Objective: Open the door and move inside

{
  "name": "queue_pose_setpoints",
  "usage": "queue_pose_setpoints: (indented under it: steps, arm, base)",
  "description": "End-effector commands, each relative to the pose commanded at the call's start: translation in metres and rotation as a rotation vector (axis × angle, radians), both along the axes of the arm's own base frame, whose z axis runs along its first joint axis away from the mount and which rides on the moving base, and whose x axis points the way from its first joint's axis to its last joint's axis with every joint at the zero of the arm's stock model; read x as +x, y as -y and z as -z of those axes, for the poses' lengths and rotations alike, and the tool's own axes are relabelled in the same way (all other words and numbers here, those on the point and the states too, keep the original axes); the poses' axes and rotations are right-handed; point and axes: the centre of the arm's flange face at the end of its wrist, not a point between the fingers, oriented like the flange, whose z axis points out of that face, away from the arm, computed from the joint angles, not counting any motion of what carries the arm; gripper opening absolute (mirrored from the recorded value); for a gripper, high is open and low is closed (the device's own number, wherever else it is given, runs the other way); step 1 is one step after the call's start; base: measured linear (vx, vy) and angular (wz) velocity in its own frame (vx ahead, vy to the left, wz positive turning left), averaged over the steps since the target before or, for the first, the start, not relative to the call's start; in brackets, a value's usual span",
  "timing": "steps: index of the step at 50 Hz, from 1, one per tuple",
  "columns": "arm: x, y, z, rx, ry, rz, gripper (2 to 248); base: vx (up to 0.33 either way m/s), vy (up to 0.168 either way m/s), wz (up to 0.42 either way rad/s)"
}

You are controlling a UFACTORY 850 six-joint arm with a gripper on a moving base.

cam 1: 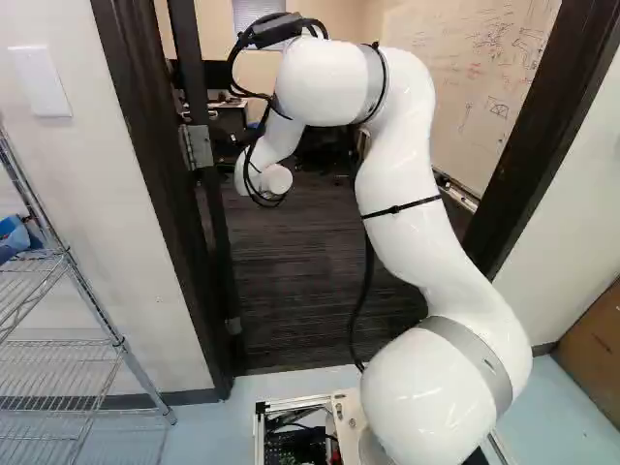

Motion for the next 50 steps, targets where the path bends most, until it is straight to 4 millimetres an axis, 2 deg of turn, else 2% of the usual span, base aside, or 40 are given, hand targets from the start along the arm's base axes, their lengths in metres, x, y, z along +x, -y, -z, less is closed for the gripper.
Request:
queue_pose_setpoints:
  steps: [50]
  arm:
    - [-0.012, 0.079, -0.007, -0.01, -0.03, 0.106, 247]
  base:
    - [0.0, 0.0, 0.0]
